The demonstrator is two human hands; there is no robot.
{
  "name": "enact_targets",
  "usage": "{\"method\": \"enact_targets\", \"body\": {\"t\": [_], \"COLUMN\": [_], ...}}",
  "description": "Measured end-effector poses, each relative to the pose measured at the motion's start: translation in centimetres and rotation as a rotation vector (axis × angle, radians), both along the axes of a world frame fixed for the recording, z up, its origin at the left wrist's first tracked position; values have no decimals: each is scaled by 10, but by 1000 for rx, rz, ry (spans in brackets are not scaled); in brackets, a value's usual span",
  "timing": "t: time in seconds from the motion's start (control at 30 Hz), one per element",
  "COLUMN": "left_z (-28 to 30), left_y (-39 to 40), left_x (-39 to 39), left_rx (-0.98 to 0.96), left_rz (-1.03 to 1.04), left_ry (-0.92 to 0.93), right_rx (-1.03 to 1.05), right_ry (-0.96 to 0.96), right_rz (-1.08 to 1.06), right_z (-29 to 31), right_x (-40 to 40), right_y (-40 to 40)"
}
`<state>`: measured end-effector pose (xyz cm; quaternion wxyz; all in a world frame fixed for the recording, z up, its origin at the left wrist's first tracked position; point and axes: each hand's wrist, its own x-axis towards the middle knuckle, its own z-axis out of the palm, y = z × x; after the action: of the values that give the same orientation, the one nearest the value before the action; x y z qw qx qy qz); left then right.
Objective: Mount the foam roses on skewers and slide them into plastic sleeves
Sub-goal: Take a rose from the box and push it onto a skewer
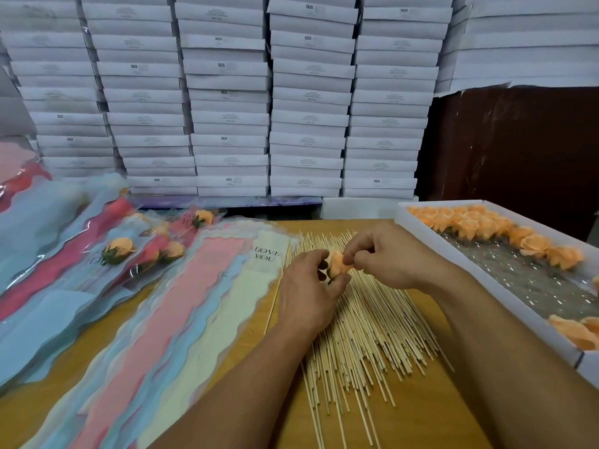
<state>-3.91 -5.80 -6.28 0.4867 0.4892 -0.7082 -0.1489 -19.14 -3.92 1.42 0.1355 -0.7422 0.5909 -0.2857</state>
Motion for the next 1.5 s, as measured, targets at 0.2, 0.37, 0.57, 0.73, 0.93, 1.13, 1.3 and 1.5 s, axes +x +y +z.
{"method": "enact_targets", "body": {"t": [0.2, 0.37, 0.57, 0.73, 0.93, 1.13, 1.3, 1.5], "left_z": [-1, -1, -1, -1, 0, 2, 3, 3], "left_y": [0, -1, -4, -4, -4, -4, -4, -4], "left_x": [0, 0, 1, 3, 3, 5, 4, 5], "left_rx": [27, 25, 43, 51, 61, 73, 78, 80], "left_rz": [-4, 37, 56, 82, 90, 106, 109, 116], "left_ry": [-41, -32, -26, 15, 54, 75, 76, 84], "right_rx": [12, 2, 28, 42, 66, 54, 44, 56], "right_ry": [-33, -148, -61, 3, 204, 297, 297, 289], "right_rz": [14, -52, -156, -228, -289, -339, -367, -381], "right_z": [-7, -19, -37, -45, -47, -51, -54, -55], "right_x": [-1, -5, -6, -4, 9, 21, 22, 21], "right_y": [0, -3, -10, -14, -15, -19, -22, -24]}}
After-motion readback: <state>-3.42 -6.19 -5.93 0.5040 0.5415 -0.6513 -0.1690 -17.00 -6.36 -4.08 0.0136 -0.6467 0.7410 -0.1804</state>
